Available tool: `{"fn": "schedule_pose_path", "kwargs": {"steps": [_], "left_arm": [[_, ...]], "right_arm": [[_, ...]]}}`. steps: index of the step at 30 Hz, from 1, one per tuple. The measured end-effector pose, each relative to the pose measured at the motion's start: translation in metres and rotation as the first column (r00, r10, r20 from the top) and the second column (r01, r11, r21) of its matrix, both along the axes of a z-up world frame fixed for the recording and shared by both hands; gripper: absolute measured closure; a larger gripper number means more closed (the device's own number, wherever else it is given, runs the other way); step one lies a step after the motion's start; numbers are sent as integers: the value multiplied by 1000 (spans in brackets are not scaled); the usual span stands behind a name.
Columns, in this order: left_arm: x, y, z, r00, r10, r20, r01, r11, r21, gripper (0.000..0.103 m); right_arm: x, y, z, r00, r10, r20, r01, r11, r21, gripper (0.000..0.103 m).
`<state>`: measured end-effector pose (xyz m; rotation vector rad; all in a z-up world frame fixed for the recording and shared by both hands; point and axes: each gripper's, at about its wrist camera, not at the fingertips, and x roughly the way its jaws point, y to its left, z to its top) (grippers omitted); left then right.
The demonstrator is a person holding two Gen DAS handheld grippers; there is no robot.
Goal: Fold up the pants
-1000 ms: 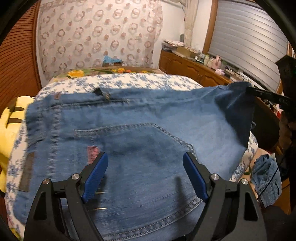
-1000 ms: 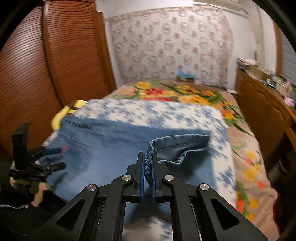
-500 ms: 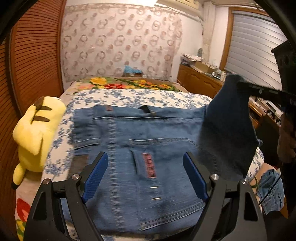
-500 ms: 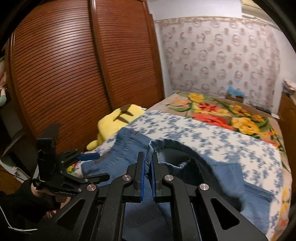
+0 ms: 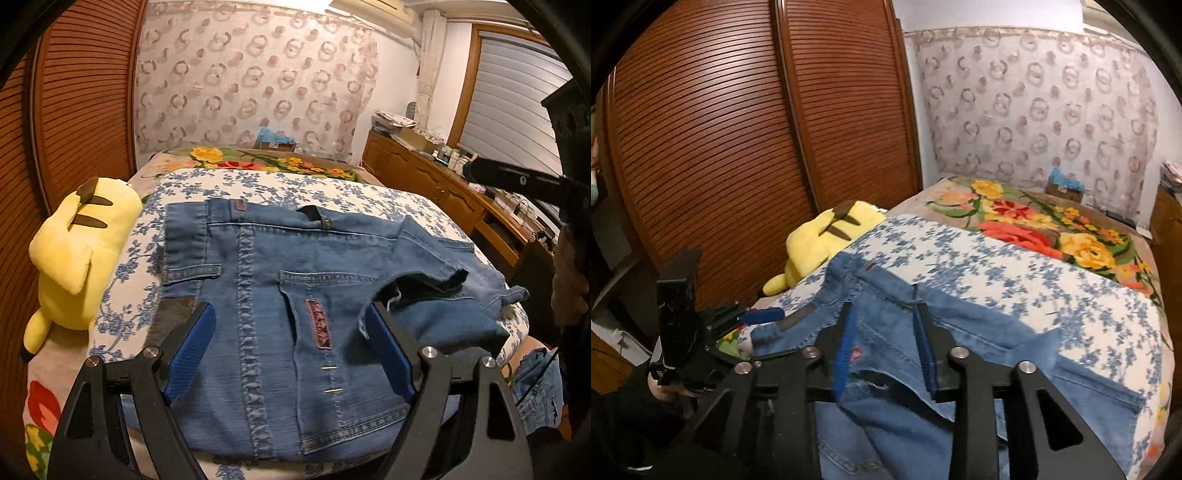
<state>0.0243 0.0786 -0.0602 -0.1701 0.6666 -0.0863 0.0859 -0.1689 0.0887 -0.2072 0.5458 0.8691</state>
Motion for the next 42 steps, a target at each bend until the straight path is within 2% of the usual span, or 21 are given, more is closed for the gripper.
{"fn": "schedule_pose_path", "kwargs": {"steps": [7, 10, 12, 14, 17, 19, 23, 30, 36, 37, 39, 41, 42], "left_arm": [[12, -23, -3, 998, -62, -11, 62, 998, 16, 19], [19, -34, -5, 994, -106, -8, 106, 994, 9, 20], [25, -39, -7, 991, -134, -7, 134, 991, -6, 25], [31, -45, -9, 987, -157, -17, 157, 988, -6, 37], [38, -54, -12, 980, -195, -31, 195, 981, -4, 51], [45, -59, -17, 975, -214, -52, 214, 977, -4, 56], [54, -69, -26, 971, -227, -79, 229, 973, 12, 60], [57, -70, -33, 969, -229, -89, 230, 973, 7, 71], [51, -69, -27, 968, -244, -61, 244, 970, -10, 91], [51, -69, -26, 968, -245, -56, 245, 970, -8, 93], [47, -69, -21, 969, -246, -39, 246, 969, -5, 95], [40, -67, -12, 968, -253, -9, 252, 967, -23, 97], [36, -65, -7, 968, -251, 9, 251, 967, -37, 97]], "right_arm": [[9, -29, -19, 993, -115, 18, 115, 992, -49, 62], [10, -35, -33, 988, -157, -1, 157, 984, -79, 62], [11, -37, -42, 985, -170, -24, 167, 982, -94, 61], [14, -37, -52, 982, -183, -40, 178, 978, -105, 60], [19, -37, -62, 977, -198, -77, 189, 976, -110, 57], [22, -37, -68, 975, -204, -94, 193, 974, -116, 56], [25, -38, -75, 968, -217, -128, 201, 971, -126, 55], [30, -44, -86, 958, -222, -179, 198, 970, -140, 54], [40, -40, -95, 959, -187, -211, 164, 979, -122, 54], [42, -38, -96, 958, -182, -220, 158, 980, -124, 55], [46, -36, -98, 956, -168, -241, 141, 982, -125, 84], [49, -35, -97, 957, -156, -244, 130, 984, -117, 95], [48, -34, -93, 960, -143, -239, 121, 987, -106, 96]]}}
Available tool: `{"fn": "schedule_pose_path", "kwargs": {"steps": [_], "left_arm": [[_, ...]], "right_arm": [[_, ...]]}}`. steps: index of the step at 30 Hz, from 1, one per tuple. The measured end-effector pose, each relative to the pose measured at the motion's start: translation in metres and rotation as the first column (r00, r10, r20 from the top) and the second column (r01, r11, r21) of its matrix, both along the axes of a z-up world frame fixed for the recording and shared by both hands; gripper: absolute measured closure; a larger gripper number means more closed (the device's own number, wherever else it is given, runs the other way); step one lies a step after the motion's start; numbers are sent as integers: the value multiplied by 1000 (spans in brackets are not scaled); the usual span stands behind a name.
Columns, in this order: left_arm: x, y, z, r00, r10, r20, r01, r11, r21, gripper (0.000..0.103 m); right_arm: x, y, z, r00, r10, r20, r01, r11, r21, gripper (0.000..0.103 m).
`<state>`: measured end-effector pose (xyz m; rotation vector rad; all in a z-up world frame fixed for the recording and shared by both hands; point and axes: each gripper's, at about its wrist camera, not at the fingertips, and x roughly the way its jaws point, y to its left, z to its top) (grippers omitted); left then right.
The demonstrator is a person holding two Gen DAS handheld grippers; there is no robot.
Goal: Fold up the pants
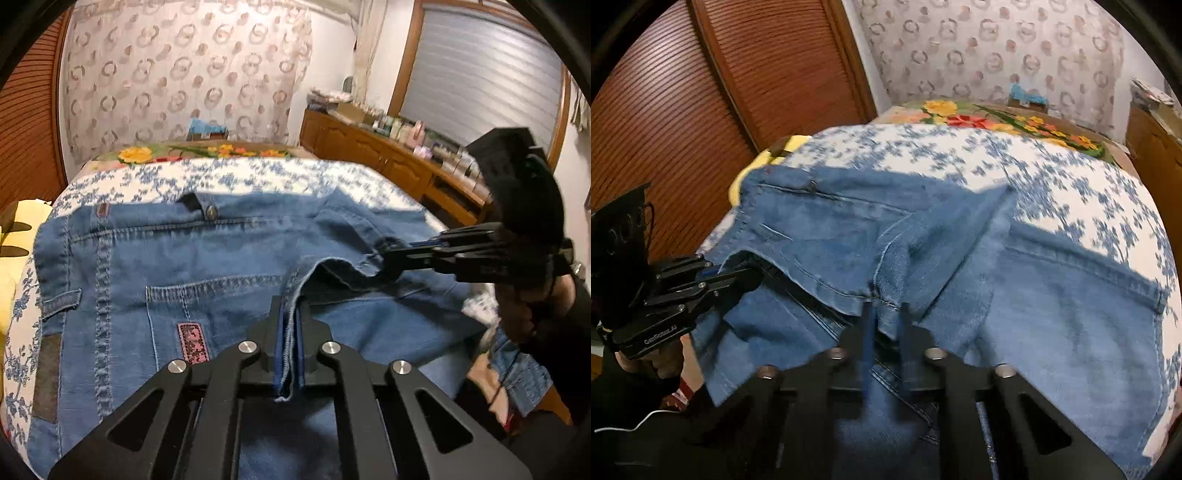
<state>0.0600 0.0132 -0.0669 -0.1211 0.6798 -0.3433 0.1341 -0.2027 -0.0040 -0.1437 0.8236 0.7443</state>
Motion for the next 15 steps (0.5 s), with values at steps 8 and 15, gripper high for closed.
{"fn": "schedule_pose_path", "kwargs": {"steps": [8, 15], "left_arm": [[-35, 26, 45, 992, 40, 121, -36, 999, -35, 97], [-62, 71, 61, 978, 134, 158, -125, 990, -70, 97]], "right_arm": [[-19, 17, 71, 982, 70, 178, -84, 994, 74, 97], [-32, 71, 108, 943, 179, 281, -204, 977, 61, 98]]}}
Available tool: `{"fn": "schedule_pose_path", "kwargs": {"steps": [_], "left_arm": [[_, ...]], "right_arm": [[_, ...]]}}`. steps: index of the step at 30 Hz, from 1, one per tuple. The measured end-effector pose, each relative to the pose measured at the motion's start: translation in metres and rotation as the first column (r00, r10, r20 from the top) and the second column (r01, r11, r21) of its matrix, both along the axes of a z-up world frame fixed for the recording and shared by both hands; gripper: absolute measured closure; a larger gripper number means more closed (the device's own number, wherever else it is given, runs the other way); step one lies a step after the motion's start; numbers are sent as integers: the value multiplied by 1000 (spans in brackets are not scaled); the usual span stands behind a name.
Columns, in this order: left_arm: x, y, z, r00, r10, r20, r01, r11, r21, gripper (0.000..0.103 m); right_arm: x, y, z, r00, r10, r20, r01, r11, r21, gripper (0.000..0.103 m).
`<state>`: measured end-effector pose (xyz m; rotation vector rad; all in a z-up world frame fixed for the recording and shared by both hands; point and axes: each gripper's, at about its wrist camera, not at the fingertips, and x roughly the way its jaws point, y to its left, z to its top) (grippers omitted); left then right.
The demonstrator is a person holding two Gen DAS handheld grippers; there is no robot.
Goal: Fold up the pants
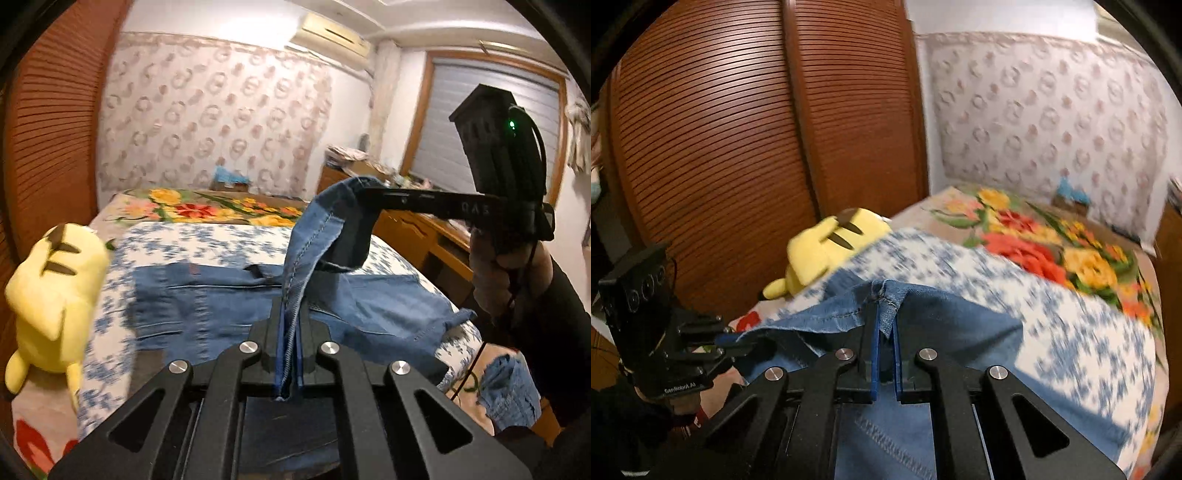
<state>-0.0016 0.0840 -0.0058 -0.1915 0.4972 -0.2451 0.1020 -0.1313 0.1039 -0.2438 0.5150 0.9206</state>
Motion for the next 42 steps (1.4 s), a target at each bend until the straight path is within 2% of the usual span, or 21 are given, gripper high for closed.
{"fn": "schedule_pose_path", "kwargs": {"steps": [10, 21, 24, 27, 31, 32, 34, 36, 38, 42], "left_arm": [[-20, 43, -33, 992, 90, -92, -92, 996, -18, 97], [-17, 52, -59, 976, 147, -159, -146, 989, 17, 97], [-15, 54, -63, 970, 167, -176, -165, 986, 24, 92], [-20, 54, -59, 972, 176, -154, -173, 984, 31, 92], [-25, 60, -52, 972, 194, -130, -191, 981, 34, 77], [-26, 62, -50, 973, 196, -126, -193, 981, 37, 72], [-25, 62, -49, 974, 190, -120, -187, 982, 36, 66], [-23, 61, -50, 974, 193, -117, -189, 981, 37, 66], [-20, 59, -52, 974, 193, -116, -189, 981, 39, 66], [-12, 57, -59, 974, 184, -132, -179, 983, 49, 66]], "right_arm": [[22, 74, -24, 996, 83, -28, -85, 994, -63, 98], [48, 130, -35, 995, 64, -70, -74, 986, -148, 98], [55, 144, -39, 995, 55, -88, -68, 985, -161, 98], [60, 154, -39, 995, 43, -95, -57, 987, -153, 98], [65, 166, -43, 994, 50, -98, -65, 987, -149, 98], [65, 166, -42, 994, 52, -95, -65, 988, -143, 95], [65, 165, -39, 995, 50, -89, -60, 991, -122, 80], [65, 159, -35, 996, 44, -79, -51, 995, -89, 65], [66, 155, -34, 997, 35, -71, -41, 996, -81, 60], [65, 137, -27, 999, 3, -47, -7, 996, -87, 60]]}}
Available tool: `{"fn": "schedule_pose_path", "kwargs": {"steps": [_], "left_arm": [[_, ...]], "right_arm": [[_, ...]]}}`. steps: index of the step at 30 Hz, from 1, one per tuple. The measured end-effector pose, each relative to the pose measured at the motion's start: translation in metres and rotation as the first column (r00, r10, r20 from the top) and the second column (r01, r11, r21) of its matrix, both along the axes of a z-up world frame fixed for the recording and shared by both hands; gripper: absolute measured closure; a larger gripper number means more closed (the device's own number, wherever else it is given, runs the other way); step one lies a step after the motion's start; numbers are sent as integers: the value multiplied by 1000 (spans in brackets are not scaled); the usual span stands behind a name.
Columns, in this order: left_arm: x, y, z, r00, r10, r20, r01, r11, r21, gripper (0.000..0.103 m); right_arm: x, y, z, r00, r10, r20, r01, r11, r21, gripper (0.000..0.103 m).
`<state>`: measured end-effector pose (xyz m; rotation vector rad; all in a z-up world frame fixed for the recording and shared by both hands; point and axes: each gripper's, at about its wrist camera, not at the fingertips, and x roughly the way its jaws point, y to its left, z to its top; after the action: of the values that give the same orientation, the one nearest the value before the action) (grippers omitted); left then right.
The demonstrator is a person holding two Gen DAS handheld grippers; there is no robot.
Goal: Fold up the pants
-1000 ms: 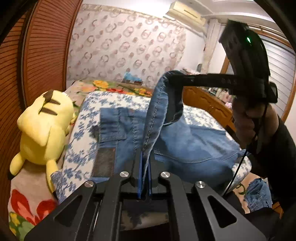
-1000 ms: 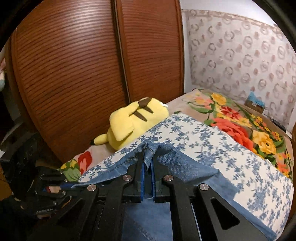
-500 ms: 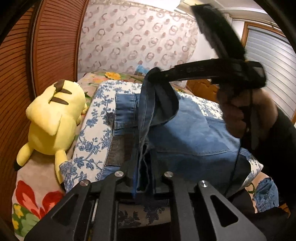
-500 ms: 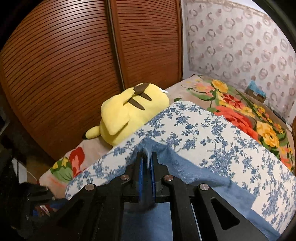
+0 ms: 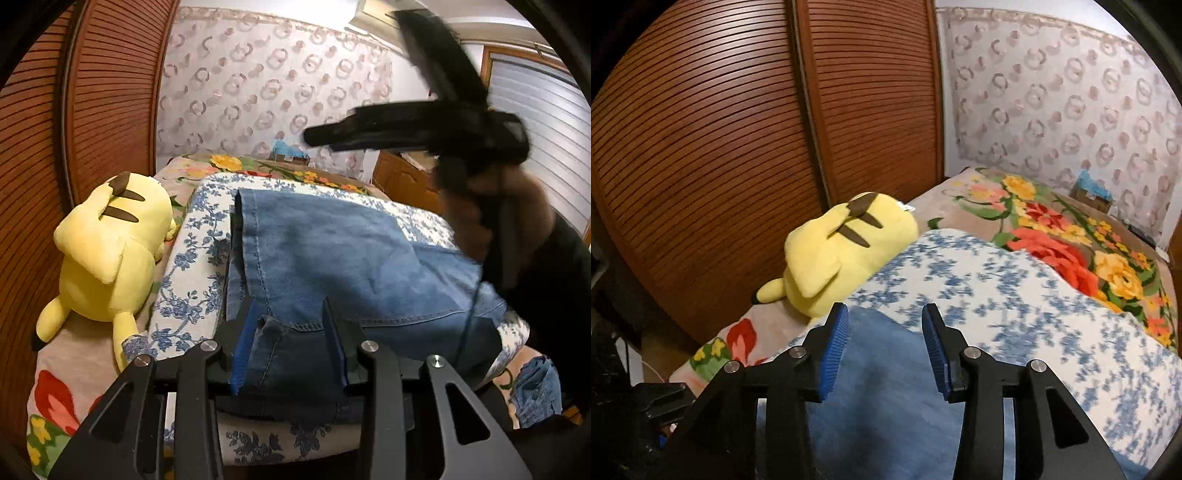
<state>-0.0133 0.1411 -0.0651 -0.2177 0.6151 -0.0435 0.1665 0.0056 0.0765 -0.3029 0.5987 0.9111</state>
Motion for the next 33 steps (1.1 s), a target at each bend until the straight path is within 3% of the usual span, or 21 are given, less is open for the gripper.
{"fn": "schedule_pose_path", "kwargs": {"steps": [9, 13, 17, 20, 25, 33], "left_arm": [[21, 3, -30, 994, 22, -108, -21, 1000, 4, 66], [24, 2, -36, 992, 22, -120, -22, 1000, 7, 66], [22, 2, -37, 993, 18, -114, -17, 1000, 6, 68], [22, 0, -36, 993, -6, -115, 6, 1000, 6, 85], [18, -4, -31, 994, -20, -109, 24, 999, 32, 97], [2, 7, -16, 997, -1, -75, 4, 999, 36, 97]], "right_arm": [[-22, -115, 25, 988, -134, 77, 133, 991, 15, 59], [-33, -164, 26, 976, -191, 102, 192, 981, 1, 49], [-49, -196, 3, 966, -246, 85, 250, 968, -37, 48], [-60, -208, -20, 963, -264, 53, 266, 962, -52, 48], [-63, -222, -57, 953, -303, -18, 301, 951, -72, 48], [-46, -224, -79, 931, -356, -79, 350, 934, -77, 48]]}}
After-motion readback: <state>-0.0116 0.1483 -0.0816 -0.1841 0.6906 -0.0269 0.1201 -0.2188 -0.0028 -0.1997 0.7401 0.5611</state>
